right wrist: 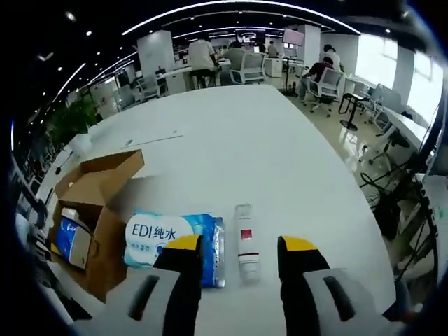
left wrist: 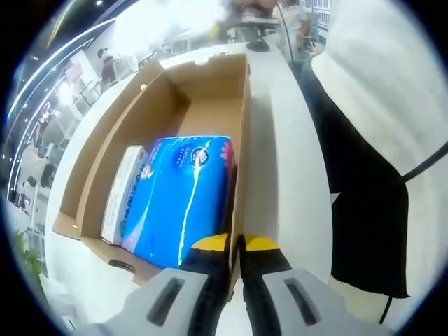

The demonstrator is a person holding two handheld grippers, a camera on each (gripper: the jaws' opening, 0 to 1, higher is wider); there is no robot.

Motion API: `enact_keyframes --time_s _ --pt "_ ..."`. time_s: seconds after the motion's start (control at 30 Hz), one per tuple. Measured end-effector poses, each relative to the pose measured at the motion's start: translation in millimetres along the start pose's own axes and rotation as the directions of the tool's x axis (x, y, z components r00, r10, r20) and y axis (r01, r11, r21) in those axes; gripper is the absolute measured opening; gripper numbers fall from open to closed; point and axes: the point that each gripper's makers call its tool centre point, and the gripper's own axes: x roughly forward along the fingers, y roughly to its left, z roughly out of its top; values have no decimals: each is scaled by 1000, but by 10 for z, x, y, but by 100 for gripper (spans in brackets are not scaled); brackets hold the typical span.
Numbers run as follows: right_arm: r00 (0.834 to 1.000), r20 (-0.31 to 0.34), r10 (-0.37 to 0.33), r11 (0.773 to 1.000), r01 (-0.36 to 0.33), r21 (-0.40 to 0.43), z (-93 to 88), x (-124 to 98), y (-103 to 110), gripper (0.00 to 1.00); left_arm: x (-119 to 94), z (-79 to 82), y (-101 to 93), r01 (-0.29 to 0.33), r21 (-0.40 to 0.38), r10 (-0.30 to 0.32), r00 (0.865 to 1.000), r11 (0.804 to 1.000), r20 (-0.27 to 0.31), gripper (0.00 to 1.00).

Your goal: Operate the shoe box by opening the lid, removing the specified soft item, and placing it in the target area until the item is outside and the box remains undamaged.

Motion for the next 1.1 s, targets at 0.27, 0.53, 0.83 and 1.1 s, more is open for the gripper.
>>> enact_keyframes --time_s 0.27,0.53,0.83,1.1 --pt "992 104 66 995 -73 62 79 -103 256 39 1 5 -3 1 8 -1 1000 1000 3 5" --pt "960 248 129 992 -122 -45 326 -362 498 48 3 11 -5 -13 6 13 1000 1000 9 5" --pt "956 269 117 989 -136 52 371 -416 381 52 4 11 -3 -6 8 6 1000 1000 18 5" --pt "944 318 85 987 -123 101 482 -519 356 52 5 8 -5 11 -4 -11 1000 1000 17 5"
